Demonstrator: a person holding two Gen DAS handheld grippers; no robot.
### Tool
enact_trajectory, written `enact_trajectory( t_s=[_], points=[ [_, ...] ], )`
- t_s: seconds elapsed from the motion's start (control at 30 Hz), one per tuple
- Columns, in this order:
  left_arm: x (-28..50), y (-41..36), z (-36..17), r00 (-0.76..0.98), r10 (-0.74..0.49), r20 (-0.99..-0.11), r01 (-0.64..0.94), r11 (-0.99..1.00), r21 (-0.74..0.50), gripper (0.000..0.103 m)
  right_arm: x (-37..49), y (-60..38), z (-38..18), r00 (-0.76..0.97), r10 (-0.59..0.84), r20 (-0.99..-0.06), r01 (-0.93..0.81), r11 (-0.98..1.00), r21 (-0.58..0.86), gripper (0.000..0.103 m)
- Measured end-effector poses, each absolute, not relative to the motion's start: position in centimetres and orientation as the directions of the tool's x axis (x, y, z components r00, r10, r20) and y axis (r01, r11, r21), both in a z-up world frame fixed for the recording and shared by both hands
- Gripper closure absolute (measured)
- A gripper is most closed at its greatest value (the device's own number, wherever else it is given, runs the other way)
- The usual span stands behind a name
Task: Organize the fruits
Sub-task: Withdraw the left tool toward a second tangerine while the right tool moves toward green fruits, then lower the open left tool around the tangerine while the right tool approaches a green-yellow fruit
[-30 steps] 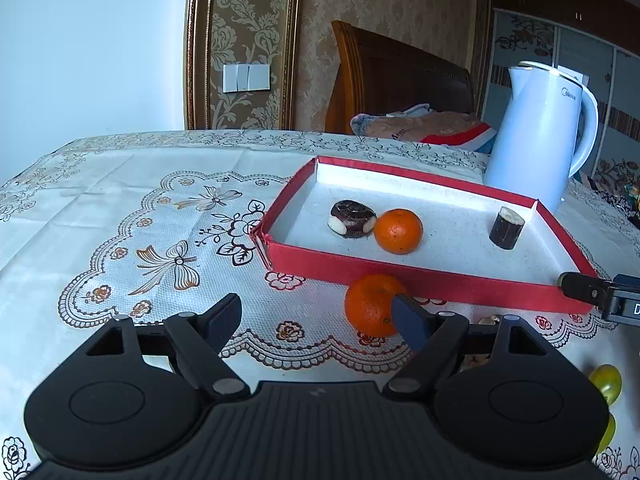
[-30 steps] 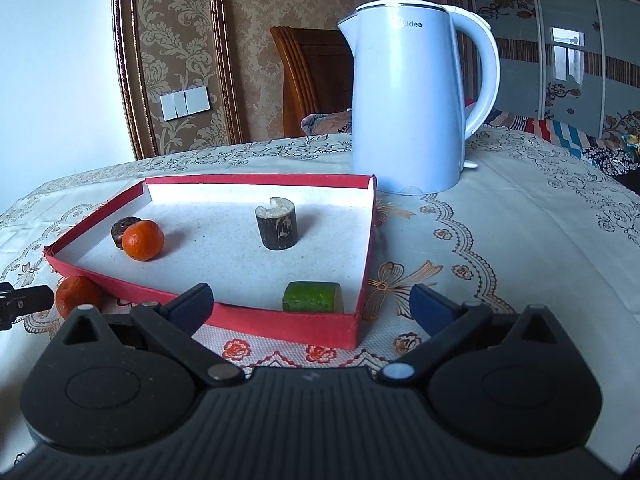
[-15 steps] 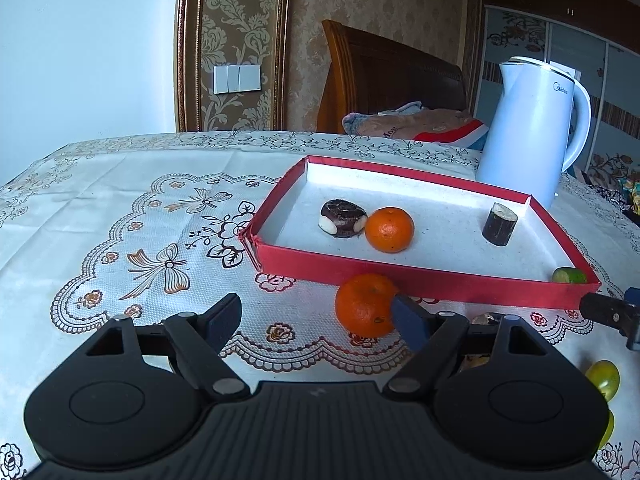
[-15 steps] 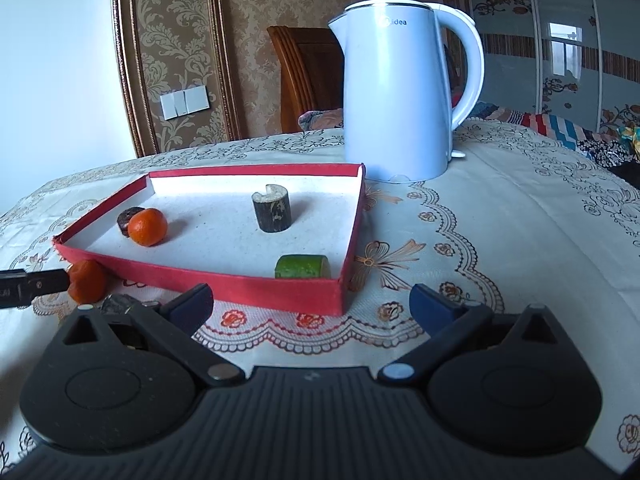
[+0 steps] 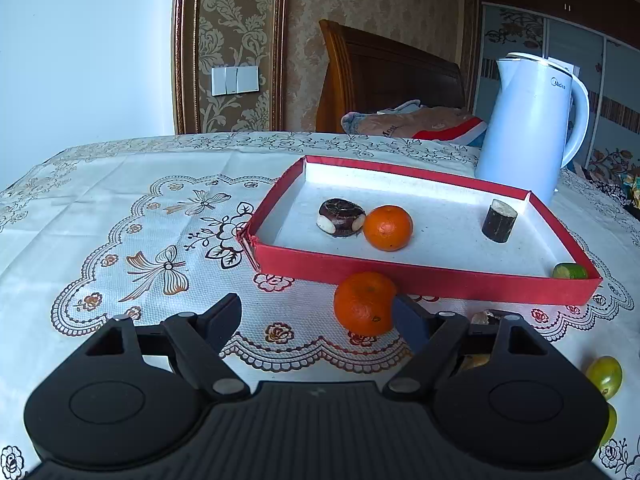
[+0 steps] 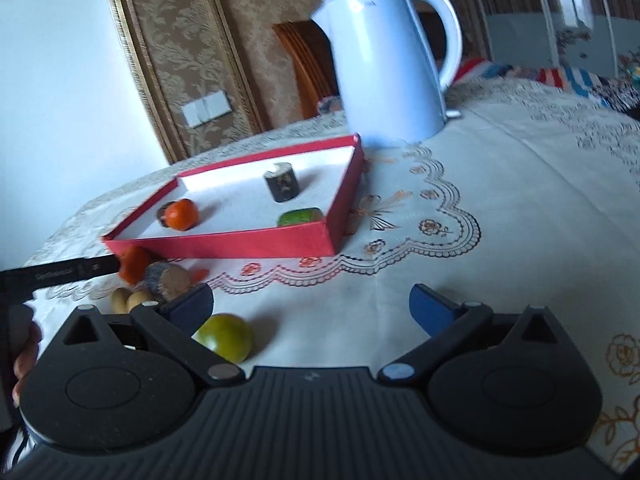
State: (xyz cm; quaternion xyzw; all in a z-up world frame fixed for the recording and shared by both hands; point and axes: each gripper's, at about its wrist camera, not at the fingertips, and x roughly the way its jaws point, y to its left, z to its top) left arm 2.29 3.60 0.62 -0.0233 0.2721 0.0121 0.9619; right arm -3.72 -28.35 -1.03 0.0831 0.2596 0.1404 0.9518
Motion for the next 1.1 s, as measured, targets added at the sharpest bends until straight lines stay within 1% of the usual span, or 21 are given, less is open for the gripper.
enact_trajectory(
  t_s=[0.07, 0.17, 0.33, 0.37, 0.43, 0.53, 0.57, 0.63, 0.7, 0.77, 0.9, 0.93, 1.0, 1.03, 1.1],
  points=[
    [2.3, 3.6, 0.6, 0.85, 0.011, -0.527, -0.035, 0.999, -0.035, 0.021, -5.1, -27.5, -1.0, 0.803, 0.348, -0.484, -0.309, 0.937, 0.161, 0.0],
    [2.3, 3.5, 0.6, 0.849, 0.014, -0.528, -0.035, 0.999, -0.03, 0.021, -7.0, -26.0, -1.0, 0.781, 0.386, -0.491, -0.39, 0.915, 0.1, 0.0],
    [2.3, 3.5, 0.5, 0.848, 0.016, -0.53, -0.038, 0.999, -0.031, 0.021, -6.0, -23.0, -1.0, 0.794, 0.291, -0.533, -0.377, 0.925, -0.057, 0.0],
    [2.3, 3.6, 0.5, 0.848, 0.016, -0.53, -0.039, 0.999, -0.032, 0.021, -5.3, -22.7, -1.1, 0.796, 0.276, -0.539, -0.365, 0.929, -0.063, 0.0],
    [2.3, 3.6, 0.5, 0.848, 0.015, -0.53, -0.039, 0.999, -0.033, 0.021, -3.9, -22.9, -0.7, 0.813, 0.269, -0.516, -0.335, 0.942, -0.037, 0.0],
    [2.3, 3.6, 0.5, 0.848, 0.014, -0.53, -0.037, 0.999, -0.032, 0.021, -2.0, -23.6, -0.3, 0.859, 0.164, -0.485, -0.203, 0.979, -0.028, 0.0],
    [2.3, 3.6, 0.5, 0.848, 0.014, -0.53, -0.037, 0.999, -0.032, 0.021, -1.8, -24.0, -0.3, 0.857, 0.166, -0.488, -0.197, 0.98, -0.011, 0.0],
    [2.2, 3.6, 0.6, 0.847, 0.01, -0.531, -0.033, 0.999, -0.034, 0.021, -1.8, -25.1, -0.6, 0.827, 0.235, -0.51, -0.232, 0.97, 0.072, 0.0],
    [2.3, 3.5, 0.6, 0.847, 0.008, -0.532, -0.029, 0.999, -0.032, 0.021, -2.8, -25.7, -0.9, 0.81, 0.298, -0.505, -0.275, 0.954, 0.122, 0.0],
    [2.3, 3.4, 0.5, 0.846, 0.01, -0.532, -0.029, 0.999, -0.027, 0.021, -3.8, -25.8, -1.0, 0.804, 0.315, -0.505, -0.305, 0.947, 0.104, 0.0],
    [2.3, 3.4, 0.5, 0.844, 0.012, -0.537, -0.031, 0.999, -0.026, 0.021, -4.9, -24.5, -1.1, 0.809, 0.293, -0.51, -0.335, 0.942, 0.011, 0.0],
    [2.4, 3.4, 0.5, 0.843, 0.012, -0.538, -0.032, 0.999, -0.028, 0.021, -4.8, -24.1, -1.1, 0.808, 0.288, -0.515, -0.34, 0.94, -0.007, 0.001],
    [2.4, 3.4, 0.4, 0.842, 0.012, -0.54, -0.033, 0.999, -0.03, 0.021, -4.3, -23.4, -1.2, 0.8, 0.273, -0.535, -0.338, 0.941, -0.026, 0.008],
    [2.4, 3.4, 0.4, 0.842, 0.011, -0.539, -0.033, 0.999, -0.03, 0.021, -3.9, -23.1, -1.4, 0.788, 0.272, -0.552, -0.341, 0.94, -0.023, 0.015],
    [2.3, 3.4, 0.4, 0.842, 0.009, -0.539, -0.03, 0.999, -0.03, 0.021, -3.2, -22.8, -1.7, 0.758, 0.287, -0.585, -0.356, 0.934, -0.003, 0.02]
  ],
)
